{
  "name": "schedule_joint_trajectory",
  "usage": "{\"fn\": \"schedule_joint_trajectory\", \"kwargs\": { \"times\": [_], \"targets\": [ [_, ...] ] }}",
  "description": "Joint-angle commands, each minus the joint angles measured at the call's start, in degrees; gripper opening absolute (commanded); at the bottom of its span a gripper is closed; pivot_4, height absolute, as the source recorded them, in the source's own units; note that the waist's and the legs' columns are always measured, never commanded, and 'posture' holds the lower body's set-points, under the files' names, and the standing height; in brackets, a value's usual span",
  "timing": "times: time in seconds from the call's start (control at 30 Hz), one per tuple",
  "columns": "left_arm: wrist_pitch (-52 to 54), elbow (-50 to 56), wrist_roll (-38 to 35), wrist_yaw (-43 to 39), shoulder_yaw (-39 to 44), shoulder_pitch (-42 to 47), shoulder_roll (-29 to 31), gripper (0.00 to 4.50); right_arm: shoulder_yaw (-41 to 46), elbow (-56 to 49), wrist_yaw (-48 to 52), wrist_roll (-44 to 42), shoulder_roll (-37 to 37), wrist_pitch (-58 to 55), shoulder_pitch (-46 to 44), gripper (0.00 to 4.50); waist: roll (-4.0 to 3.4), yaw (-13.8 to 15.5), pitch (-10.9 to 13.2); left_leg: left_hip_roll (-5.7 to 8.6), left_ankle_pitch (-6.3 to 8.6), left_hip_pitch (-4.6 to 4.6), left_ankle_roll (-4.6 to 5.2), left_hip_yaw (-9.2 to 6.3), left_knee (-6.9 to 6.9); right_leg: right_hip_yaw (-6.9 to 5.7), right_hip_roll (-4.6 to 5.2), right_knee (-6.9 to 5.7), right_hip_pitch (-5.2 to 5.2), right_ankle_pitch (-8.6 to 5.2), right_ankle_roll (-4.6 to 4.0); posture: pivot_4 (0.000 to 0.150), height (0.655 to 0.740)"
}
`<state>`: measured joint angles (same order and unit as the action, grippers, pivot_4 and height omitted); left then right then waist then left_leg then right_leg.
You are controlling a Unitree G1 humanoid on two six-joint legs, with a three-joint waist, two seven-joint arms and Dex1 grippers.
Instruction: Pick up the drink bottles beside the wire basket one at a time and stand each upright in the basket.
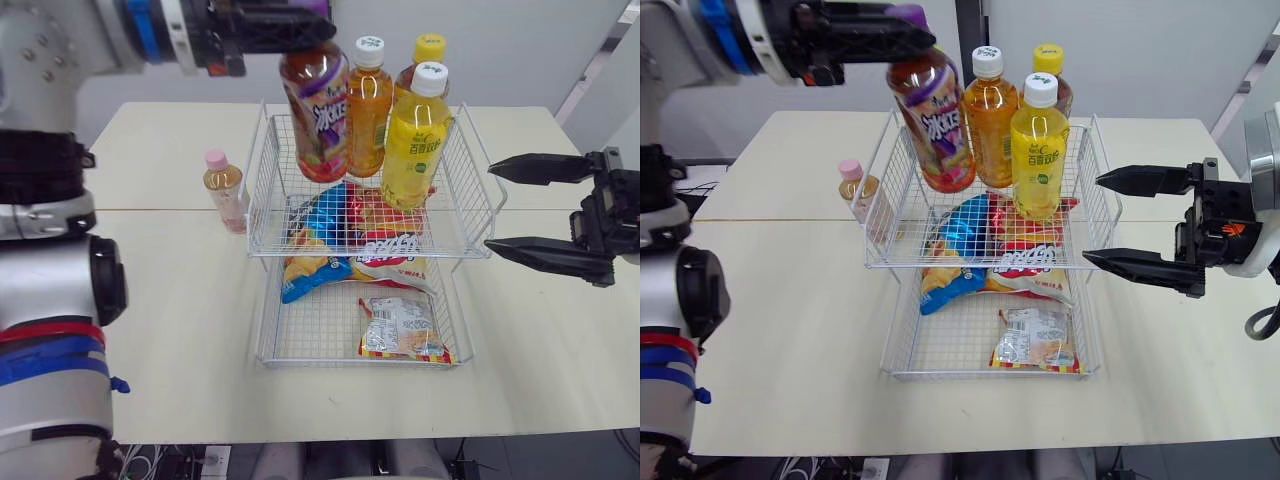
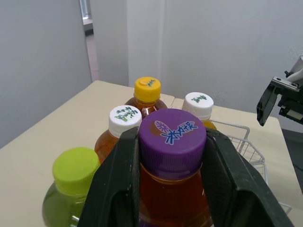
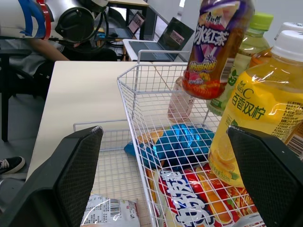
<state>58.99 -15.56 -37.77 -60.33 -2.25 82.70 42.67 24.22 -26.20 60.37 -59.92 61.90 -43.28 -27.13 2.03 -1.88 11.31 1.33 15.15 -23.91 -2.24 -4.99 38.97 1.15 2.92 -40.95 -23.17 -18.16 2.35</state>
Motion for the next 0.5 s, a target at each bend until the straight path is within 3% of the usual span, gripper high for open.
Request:
{"fn": "schedule_joint_trajectory", "kwargs": {
  "times": [0.03,0.27,0.5],
  "targets": [
    [-4.09,2.40,1.48,0.12,0.98,0.03,-1.49,1.35,1.10,-1.42,-1.31,-1.40,1.33,-0.46,-1.38,4.50,0.00,0.00,0.00,0.00,0.00,0.00,0.00,0.00,0.00,0.00,0.01,0.00,0.00,0.00,0.00,0.150,0.7400],
    [-7.73,2.64,4.48,-0.14,-1.30,-2.20,-7.01,1.35,1.58,-2.44,-3.20,-2.53,1.78,-1.69,-1.44,4.50,0.00,0.10,0.00,0.06,0.00,-0.01,0.01,0.00,0.00,-0.02,0.02,-0.01,0.00,0.00,0.00,0.150,0.7400],
    [-10.11,0.86,7.11,-1.63,-2.23,-1.88,-8.63,1.35,1.50,-3.28,-5.14,-3.73,2.09,-2.61,-1.73,4.50,0.00,-0.01,0.00,0.05,0.00,0.01,0.01,0.01,0.00,-0.01,0.02,-0.02,0.00,0.00,0.00,0.150,0.7400]
  ]
}}
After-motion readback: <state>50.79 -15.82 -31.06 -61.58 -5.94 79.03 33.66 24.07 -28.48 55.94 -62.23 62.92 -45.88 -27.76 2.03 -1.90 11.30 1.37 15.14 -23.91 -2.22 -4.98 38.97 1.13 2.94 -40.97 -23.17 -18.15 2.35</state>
